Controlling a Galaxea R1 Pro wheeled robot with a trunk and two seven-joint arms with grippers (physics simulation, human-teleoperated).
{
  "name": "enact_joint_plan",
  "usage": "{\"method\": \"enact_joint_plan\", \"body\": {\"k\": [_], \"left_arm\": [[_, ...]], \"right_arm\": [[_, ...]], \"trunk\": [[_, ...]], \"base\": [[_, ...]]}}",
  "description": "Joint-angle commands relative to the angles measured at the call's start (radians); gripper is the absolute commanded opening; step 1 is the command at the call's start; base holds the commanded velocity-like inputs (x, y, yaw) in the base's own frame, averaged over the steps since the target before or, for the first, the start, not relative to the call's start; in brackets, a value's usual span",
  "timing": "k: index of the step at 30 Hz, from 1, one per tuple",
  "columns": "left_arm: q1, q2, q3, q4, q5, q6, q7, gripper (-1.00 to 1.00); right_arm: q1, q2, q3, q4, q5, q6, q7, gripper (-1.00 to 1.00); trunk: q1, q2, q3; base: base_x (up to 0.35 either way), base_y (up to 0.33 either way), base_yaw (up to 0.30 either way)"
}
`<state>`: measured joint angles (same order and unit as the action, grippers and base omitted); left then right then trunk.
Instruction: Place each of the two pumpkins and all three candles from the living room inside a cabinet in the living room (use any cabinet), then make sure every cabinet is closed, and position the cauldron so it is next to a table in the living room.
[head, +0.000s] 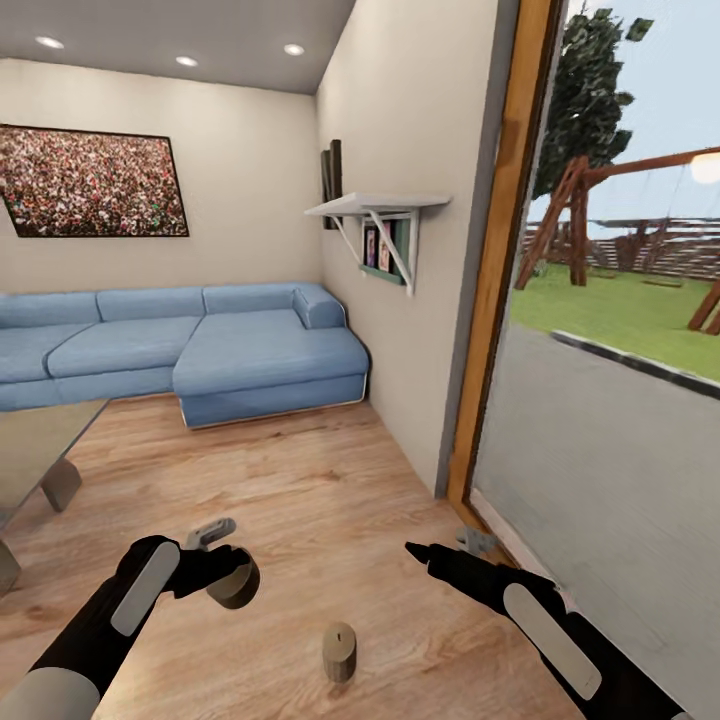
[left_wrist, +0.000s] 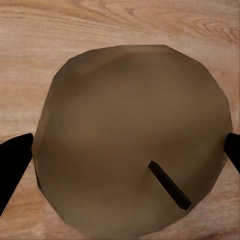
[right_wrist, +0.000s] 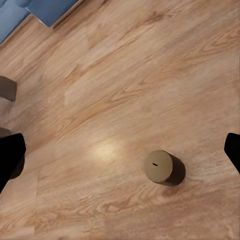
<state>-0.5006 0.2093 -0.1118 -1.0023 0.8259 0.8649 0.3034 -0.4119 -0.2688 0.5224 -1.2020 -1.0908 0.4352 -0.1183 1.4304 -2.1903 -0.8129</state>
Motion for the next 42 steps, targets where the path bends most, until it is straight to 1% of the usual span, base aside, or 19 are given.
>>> {"method": "enact_joint_plan", "body": {"k": [1,11,17,42], "left_arm": [[-0.001,0.001,-0.003,-0.001,0.012,0.0,0.011,-1.0],[-0.001,0.001,-0.003,-0.001,0.012,0.0,0.011,-1.0],[-0.001,0.0,-0.003,-0.001,0.012,0.0,0.011,-1.0],[-0.001,-0.001,-0.005,-0.001,0.01,0.0,0.011,-1.0]], "right_arm": [[-0.001,-0.001,0.002,-0.002,-0.011,0.0,-0.01,1.0],[-0.001,-0.001,0.002,-0.001,-0.011,0.0,-0.009,1.0],[-0.001,-0.001,0.002,0.001,-0.011,0.0,-0.009,1.0],[-0.001,-0.001,0.001,0.004,-0.012,-0.002,-0.009,1.0]], "trunk": [[0.0,-0.001,-0.001],[0.0,-0.001,-0.001],[0.0,-0.001,-0.001],[0.0,-0.001,-0.001]], "base": [[0.247,0.0,0.287],[0.283,0.0,0.287],[0.194,0.051,0.287],[0.009,0.014,0.287]]}}
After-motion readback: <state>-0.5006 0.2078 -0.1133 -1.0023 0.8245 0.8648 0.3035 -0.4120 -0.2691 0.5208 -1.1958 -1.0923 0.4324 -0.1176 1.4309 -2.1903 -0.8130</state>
